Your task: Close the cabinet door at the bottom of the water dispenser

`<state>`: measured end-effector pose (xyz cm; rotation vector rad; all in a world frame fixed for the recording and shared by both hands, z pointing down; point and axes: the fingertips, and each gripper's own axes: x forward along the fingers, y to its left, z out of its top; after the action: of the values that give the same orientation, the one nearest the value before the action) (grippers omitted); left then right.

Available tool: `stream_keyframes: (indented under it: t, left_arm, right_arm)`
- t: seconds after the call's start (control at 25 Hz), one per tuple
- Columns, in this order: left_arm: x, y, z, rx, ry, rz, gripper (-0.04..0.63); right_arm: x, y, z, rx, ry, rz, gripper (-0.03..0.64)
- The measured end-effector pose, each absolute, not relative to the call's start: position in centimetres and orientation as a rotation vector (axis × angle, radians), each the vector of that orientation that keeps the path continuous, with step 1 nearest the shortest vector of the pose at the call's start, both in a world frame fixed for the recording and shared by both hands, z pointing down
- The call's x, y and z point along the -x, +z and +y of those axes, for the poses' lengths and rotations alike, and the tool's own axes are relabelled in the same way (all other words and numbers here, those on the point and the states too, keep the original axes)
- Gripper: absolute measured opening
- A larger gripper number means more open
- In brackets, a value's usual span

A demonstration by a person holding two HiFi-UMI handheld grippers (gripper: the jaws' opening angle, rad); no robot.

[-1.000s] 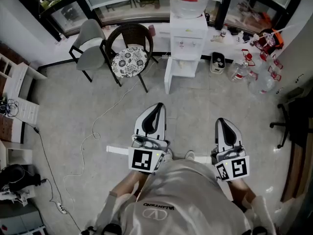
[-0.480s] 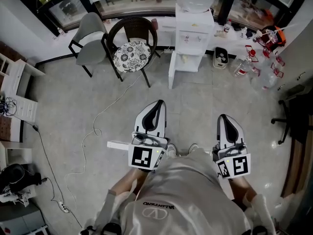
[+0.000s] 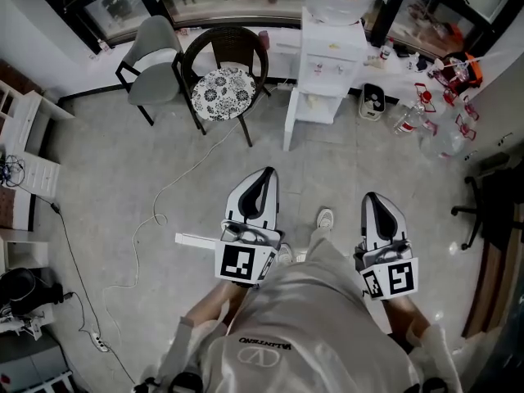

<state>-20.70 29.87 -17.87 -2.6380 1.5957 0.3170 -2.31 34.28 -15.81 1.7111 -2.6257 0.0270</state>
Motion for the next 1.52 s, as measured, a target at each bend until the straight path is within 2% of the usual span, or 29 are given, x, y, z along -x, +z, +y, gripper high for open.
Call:
stream_keyframes:
  t: [0.6, 1.52]
  left_arm:
    - [14.3, -18.5, 22.4, 2.608, 0.264, 1.585, 0.008]
    - [1.9, -16.5, 11.2, 2.544, 0.186, 1.746, 0.008]
  right_arm:
    - [-3.3, -14.4, 26.2, -1.672, 0.127, -2.631, 0.015]
    - [-14.5, -14.1, 11.9, -1.493, 0.092, -2.790, 0.016]
